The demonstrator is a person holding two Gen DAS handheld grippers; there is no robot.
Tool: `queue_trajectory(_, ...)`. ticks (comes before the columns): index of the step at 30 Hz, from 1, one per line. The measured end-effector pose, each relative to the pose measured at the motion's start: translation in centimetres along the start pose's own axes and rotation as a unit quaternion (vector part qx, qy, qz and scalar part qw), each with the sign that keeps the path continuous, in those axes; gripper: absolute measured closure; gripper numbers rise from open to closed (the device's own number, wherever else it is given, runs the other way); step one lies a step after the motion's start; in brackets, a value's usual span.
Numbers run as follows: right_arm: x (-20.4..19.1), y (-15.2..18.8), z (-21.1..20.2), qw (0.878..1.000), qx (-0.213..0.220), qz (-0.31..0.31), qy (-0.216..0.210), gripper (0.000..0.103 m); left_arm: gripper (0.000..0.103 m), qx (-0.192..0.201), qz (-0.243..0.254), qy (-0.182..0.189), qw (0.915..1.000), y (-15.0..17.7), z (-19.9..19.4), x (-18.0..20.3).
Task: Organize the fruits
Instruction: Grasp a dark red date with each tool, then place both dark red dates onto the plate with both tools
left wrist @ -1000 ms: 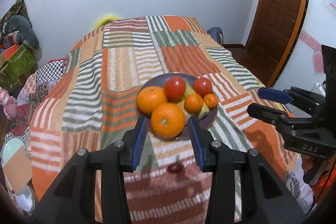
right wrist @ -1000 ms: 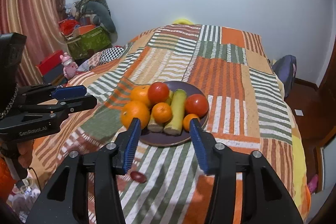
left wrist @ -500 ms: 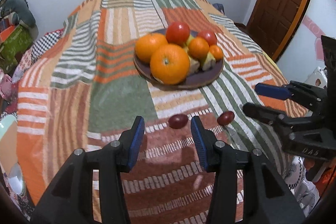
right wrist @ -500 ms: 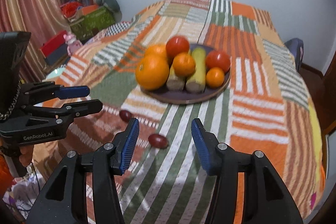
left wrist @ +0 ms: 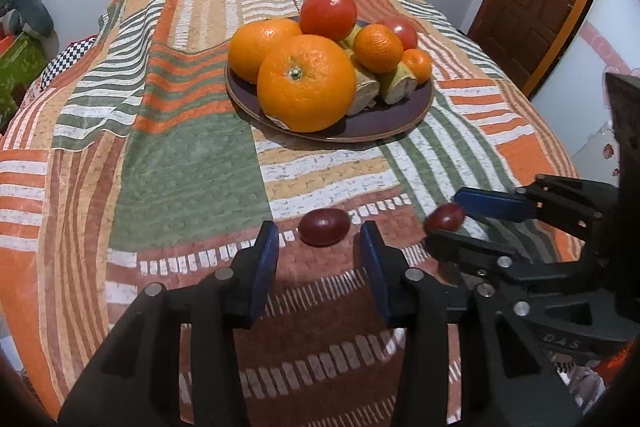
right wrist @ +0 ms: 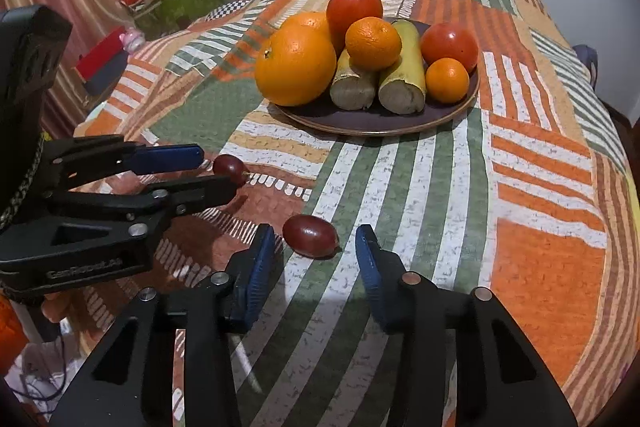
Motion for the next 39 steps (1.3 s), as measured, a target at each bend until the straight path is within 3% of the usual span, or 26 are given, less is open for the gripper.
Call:
queue_trajectory(4,0.1,-0.1,0.0,1.000,0.001,-0.006,-0.002,0.076,0.070,0.000,-0.003,0.003,1.0000,0.0,0.6,-0.1)
queue_trajectory(7,0.0,-0.1,-0.1,1.000,0.003,-0.008,-0.006,0.078,0.075,0.003,-0.004,0.011,0.9999,-0.1,0.6,0.0)
queue_trajectory(16,0.6,-1.1,-1.1,1.000,0.023,-0.001,-0.007,0.078,0.076,0.014,-0.005,0.016,0.9998,-0.8,-0.6,-0.2)
queue_trajectory(25,2.3,-3.7,-2.6,0.998,0.058,0.009,0.003,0.078,0.076,0.046,0.006,0.022,0.9987,-4.3,-1.7,0.9)
queue_trajectory(31,3.1,-5.8,-2.7,0.997,0.076,0.011,0.004,0.078,0.076,0.049,0.007,0.029,0.9984,-6.0,-0.6,1.5)
queue_trajectory(39,3.9,-6.5,-0.7,0.998,0.062,0.008,0.008,0.078,0.076,0.036,0.014,0.035,0.9986,-6.8,2.0,2.2)
Point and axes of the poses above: each gripper's, at about its wrist camera, not at the fingertips, and z roughly the way its jaws point, x to its right, y to its underside, the point moved 6 cm from there along z, roughly the way its jaws point, and after that the axes turned 10 degrees about z, right-handed, at the moved point
